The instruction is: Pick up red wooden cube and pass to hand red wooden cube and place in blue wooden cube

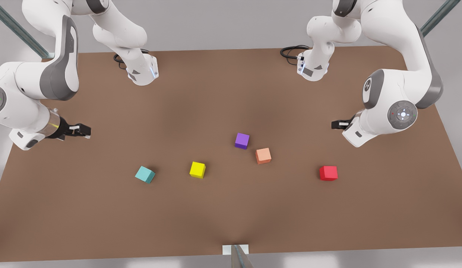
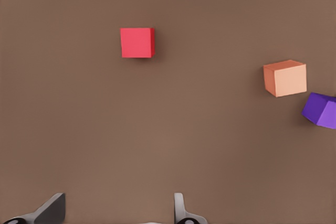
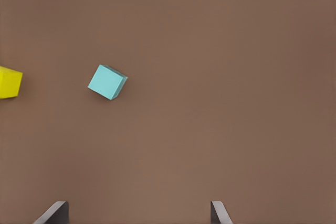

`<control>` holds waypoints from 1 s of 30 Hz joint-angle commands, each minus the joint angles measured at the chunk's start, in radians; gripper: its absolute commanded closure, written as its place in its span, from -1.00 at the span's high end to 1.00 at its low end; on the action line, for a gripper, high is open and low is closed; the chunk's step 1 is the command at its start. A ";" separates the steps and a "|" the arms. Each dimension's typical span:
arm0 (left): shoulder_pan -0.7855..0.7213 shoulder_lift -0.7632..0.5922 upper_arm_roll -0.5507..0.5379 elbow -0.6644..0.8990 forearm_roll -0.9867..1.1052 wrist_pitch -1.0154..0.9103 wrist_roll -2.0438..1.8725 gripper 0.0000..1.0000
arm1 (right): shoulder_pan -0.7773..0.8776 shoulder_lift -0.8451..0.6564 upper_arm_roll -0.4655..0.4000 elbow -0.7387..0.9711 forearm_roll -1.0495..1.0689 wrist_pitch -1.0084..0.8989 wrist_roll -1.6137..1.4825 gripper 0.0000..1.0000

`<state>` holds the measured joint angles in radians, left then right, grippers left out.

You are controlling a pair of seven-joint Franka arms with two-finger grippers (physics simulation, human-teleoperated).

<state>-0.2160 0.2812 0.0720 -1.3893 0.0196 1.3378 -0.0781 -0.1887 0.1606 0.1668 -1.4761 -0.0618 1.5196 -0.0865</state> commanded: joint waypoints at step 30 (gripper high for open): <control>0.087 0.493 0.014 -0.172 -0.058 0.824 0.081 1.00 | 0.000 0.004 -0.001 -0.015 0.020 0.045 -0.035 1.00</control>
<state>-0.1296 0.7702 0.0865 -1.5619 -0.0361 2.1123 -0.0144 -0.1887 0.1639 0.1653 -1.4931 -0.0421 1.5639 -0.1144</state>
